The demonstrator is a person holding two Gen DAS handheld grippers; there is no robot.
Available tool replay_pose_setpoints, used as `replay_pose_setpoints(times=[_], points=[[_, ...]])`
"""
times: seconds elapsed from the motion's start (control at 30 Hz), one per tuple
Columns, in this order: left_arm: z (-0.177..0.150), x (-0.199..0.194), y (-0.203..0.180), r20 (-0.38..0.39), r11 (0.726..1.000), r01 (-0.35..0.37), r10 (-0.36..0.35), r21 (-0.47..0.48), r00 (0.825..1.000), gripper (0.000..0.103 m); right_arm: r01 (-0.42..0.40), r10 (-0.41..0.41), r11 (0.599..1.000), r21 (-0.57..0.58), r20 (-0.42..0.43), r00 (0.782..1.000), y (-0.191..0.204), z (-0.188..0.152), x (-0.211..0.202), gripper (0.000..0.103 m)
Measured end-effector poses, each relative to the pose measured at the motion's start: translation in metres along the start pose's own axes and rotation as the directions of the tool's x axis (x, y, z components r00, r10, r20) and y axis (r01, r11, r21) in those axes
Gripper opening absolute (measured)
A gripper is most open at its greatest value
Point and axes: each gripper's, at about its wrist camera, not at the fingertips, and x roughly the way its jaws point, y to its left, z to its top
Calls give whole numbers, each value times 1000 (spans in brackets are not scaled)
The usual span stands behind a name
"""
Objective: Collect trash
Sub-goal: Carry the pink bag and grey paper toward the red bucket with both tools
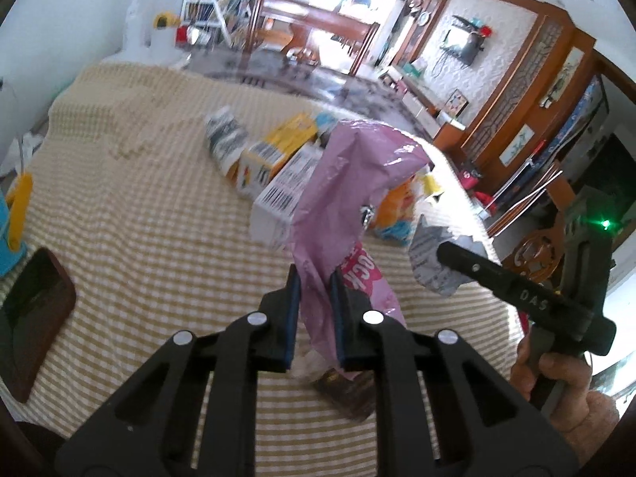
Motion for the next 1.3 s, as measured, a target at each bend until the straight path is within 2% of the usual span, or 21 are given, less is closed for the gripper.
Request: replay_pose_setpoints(times=[0.4,0.47,0.77,1.0,1.1,1.17,1.3], points=[[13,-6,-56,32,996,43,-46,84,998,14,-29,19,997,78,129,991,-18,7,-50,48],[10,-6,-64,32,994,47,-50,96,998,14,-10,-3,996,85,158,987,-22,8,-60,48],[7,6,-99,-10,983,90,-89,159,996,14,6,-45,987,158,245,968,-50,6,-98,48],[1,20,-131,-62,969,150,-140,198,988,14,-11,-74,964,267,306,949,-87,-13,-140,48],[0,27,-150,-86,957,184,-168,226,982,14,5,-102,957,289,320,942,-103,-21,-161,48],[-1,34,-163,-103,947,210,-190,242,976,14,54,-154,952,302,317,936,-116,-25,-176,48],[-3,49,-187,-145,932,265,-234,246,961,14,88,-219,924,373,326,919,-146,-38,-199,48]])
